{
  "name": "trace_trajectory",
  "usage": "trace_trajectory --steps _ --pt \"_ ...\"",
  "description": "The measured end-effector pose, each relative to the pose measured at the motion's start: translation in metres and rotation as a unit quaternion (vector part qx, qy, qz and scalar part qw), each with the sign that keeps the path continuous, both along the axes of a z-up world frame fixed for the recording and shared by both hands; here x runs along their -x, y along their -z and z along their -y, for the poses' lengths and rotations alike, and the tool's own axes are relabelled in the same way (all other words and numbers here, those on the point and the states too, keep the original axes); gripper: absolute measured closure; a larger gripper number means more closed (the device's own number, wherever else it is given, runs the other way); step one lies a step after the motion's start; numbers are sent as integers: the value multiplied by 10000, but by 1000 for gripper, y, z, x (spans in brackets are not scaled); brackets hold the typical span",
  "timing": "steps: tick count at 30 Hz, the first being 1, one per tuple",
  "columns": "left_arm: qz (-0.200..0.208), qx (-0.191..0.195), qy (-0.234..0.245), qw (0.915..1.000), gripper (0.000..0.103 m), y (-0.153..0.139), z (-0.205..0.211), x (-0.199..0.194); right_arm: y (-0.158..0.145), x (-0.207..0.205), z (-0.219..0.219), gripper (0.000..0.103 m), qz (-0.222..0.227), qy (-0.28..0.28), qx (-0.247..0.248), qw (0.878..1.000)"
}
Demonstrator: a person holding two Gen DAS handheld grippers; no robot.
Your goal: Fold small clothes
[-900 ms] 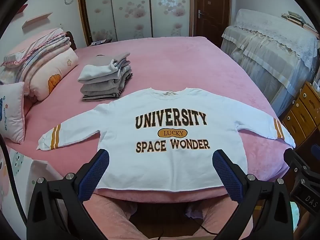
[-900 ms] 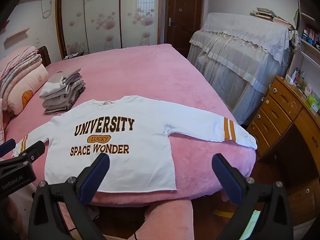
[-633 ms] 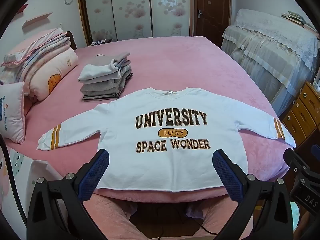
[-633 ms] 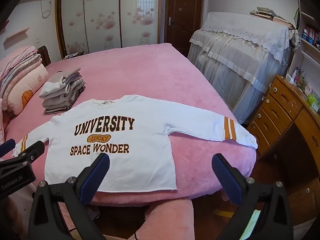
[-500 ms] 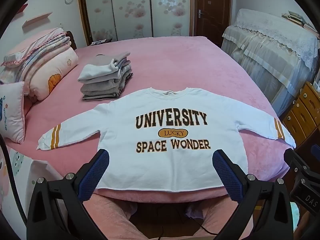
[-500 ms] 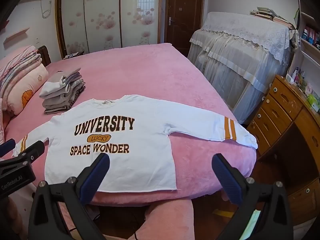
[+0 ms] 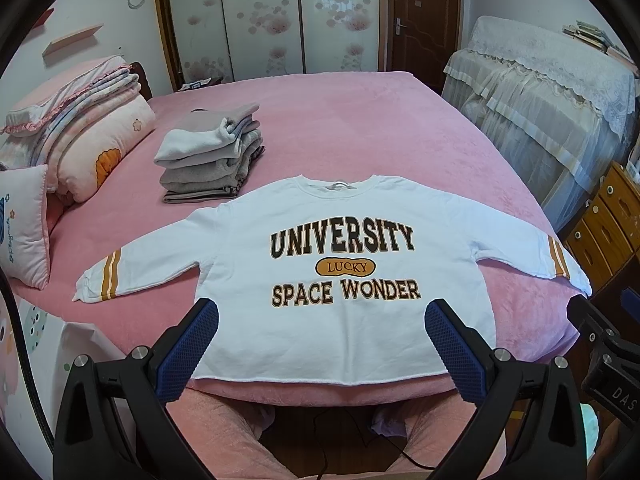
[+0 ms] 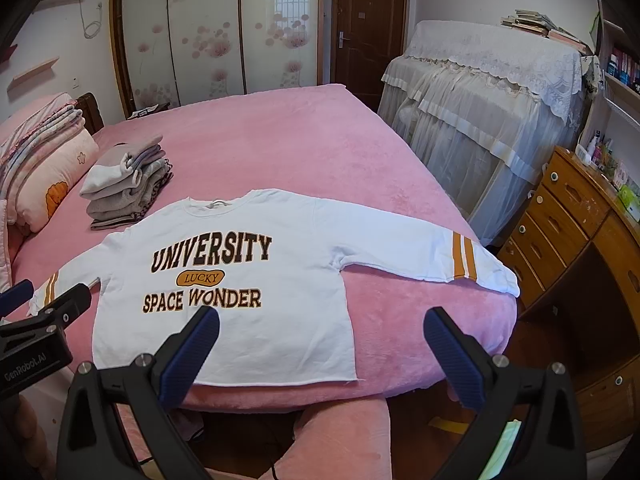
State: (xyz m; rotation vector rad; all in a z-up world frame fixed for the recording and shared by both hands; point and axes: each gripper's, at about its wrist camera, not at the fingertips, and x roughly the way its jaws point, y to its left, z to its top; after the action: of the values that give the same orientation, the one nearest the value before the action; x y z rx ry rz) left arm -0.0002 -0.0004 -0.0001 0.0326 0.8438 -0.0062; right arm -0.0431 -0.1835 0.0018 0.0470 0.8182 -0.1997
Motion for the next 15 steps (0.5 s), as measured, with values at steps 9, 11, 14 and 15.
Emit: trace_trajectory --steps 9,11,14,15 --pt "-5 -1 5 10000 0 0 0 0 1 -2 -2 0 -9 -5 -15 10000" --pt "-10 -4 6 10000 0 0 0 0 0 -1 -1 0 -8 -8 -14 10000" --pt "-11 0 6 10000 0 0 0 0 1 -2 -1 0 -14 -6 -22 10000" --pt "-10 1 6 10000 0 0 0 0 1 -1 -1 0 -12 -5 -28 10000"
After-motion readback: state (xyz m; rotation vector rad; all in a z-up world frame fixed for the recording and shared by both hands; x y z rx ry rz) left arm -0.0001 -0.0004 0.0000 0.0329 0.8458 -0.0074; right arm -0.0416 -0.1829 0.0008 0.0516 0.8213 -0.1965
